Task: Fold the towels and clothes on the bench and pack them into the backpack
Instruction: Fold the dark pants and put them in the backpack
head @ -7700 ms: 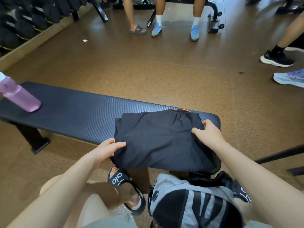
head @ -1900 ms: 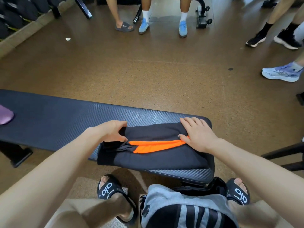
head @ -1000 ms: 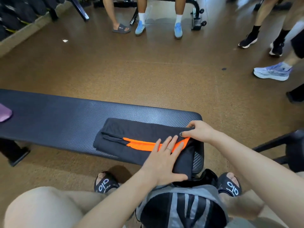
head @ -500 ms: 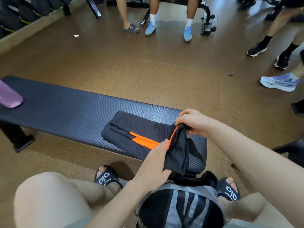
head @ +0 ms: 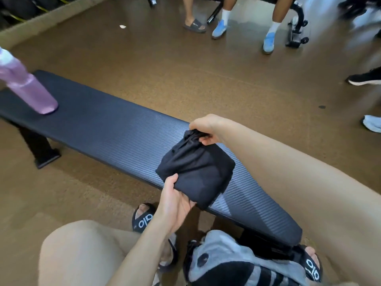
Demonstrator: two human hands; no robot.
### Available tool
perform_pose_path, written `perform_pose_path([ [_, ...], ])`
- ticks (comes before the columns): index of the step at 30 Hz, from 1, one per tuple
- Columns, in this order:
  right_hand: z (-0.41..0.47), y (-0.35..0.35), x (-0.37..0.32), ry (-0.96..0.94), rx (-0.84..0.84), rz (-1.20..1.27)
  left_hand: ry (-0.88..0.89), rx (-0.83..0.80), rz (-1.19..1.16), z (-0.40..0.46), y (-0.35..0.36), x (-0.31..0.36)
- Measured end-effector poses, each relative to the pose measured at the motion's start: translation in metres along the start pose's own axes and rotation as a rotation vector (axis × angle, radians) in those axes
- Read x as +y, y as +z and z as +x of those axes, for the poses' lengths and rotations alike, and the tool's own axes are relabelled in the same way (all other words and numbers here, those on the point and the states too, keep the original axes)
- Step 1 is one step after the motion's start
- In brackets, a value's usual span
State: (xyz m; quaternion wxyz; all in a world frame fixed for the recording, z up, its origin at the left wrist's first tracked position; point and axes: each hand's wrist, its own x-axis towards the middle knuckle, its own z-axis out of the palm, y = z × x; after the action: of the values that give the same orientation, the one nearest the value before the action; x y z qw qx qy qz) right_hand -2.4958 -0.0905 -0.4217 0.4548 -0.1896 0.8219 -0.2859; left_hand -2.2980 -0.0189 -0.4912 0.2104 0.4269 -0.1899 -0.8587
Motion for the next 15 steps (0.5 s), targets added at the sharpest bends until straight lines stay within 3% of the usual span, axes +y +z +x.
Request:
perform_pose_path([
  [6, 0.032, 0.029, 0.003, 0.063, 0.001, 0.056, -0.076, 0.202, 0.111, 0.024, -0.011, 0.019],
  [9, 0.036, 0.033, 0.011, 0.054, 0.044, 0.110, -0.033, 0.302, 0.522, 0.023, -0.014, 0.026],
  [11, 0.037, 0.032, 0.014, 0.032, 0.038, 0.153, 0.198, 0.468, 0.929, 0.023, -0.029, 0.032],
  [13, 0.035, 0.031, 0.018, -0.002, 0.018, 0.212, 0.533, 0.611, 1.122, 0.015, -0.035, 0.043],
  [15, 0.031, 0.032, 0.024, -0.045, 0.035, 0.260, 0.724, 0.566, 1.225, 0.014, -0.031, 0.057],
])
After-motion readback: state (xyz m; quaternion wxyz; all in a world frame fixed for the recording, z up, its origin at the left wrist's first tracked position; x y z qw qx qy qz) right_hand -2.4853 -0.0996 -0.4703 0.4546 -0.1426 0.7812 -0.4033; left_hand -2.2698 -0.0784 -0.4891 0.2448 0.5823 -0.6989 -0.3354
